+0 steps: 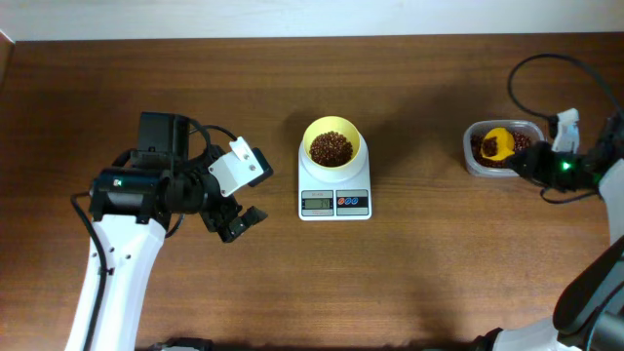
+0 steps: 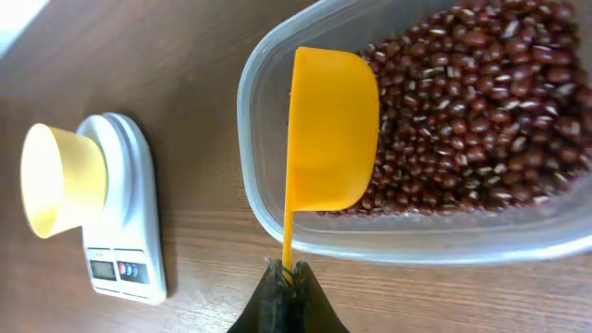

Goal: Scoop item into bowl and weigh 50g on scale
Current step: 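Dip the scoop into the red beans again with right gripper, then lift the filled scoop and move it over the yellow bowl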

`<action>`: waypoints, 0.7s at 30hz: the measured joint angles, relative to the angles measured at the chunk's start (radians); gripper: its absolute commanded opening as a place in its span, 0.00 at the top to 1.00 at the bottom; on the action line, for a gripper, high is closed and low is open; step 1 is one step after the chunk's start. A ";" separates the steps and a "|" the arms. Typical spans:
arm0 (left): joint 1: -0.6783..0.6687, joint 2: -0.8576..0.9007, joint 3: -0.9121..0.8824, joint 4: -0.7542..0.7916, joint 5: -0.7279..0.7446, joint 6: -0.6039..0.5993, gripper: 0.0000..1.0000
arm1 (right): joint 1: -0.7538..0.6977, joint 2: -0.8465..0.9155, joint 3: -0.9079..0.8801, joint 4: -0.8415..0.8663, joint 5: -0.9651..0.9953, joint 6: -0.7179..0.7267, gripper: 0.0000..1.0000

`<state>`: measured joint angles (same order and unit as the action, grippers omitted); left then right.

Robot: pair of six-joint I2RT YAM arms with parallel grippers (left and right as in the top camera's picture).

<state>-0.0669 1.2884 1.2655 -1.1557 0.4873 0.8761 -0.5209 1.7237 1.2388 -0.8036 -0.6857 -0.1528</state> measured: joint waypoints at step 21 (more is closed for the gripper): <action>0.000 0.000 0.000 0.000 0.000 0.000 0.01 | 0.088 0.002 0.000 -0.014 -0.644 0.012 0.96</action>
<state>-0.0669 1.2888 1.2655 -1.1553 0.4873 0.8757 -0.4328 1.7256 1.2388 -0.8173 -1.3300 -0.1406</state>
